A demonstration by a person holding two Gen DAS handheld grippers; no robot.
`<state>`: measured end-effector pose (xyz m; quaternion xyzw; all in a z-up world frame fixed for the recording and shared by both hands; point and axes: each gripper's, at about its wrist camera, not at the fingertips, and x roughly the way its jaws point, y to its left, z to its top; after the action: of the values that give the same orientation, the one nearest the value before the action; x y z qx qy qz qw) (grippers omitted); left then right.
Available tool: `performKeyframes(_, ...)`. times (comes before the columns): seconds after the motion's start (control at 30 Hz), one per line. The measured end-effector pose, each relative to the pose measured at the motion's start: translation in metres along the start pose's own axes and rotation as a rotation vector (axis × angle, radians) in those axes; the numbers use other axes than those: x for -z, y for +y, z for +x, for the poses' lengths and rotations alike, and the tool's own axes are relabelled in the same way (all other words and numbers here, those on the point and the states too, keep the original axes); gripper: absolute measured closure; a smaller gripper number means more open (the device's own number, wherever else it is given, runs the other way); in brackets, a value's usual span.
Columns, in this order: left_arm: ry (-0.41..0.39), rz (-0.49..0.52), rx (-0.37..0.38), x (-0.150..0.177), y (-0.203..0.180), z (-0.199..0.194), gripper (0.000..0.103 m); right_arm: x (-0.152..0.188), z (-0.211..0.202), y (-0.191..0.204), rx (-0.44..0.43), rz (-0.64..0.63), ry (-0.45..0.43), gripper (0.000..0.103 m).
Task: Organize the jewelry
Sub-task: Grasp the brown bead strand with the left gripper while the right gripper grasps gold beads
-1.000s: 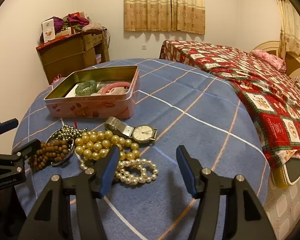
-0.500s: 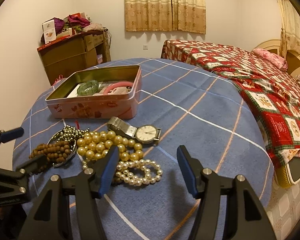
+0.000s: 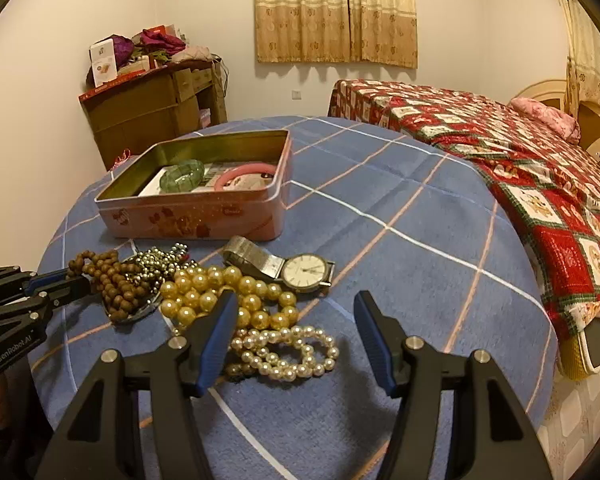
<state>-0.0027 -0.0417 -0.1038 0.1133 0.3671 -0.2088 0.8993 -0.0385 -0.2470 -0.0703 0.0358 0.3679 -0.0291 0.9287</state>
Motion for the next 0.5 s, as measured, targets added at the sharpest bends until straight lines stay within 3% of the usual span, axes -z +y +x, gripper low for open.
performKeyframes(0.27,-0.109,-0.031,-0.016,-0.025,0.014,-0.036,0.093,-0.007,-0.007,0.005,-0.056,0.0,-0.026,0.04)
performKeyframes(0.5,-0.118,-0.071,-0.03,-0.029,0.032,-0.039,0.093,-0.008,-0.004,0.034,-0.127,-0.086,-0.026,0.04)
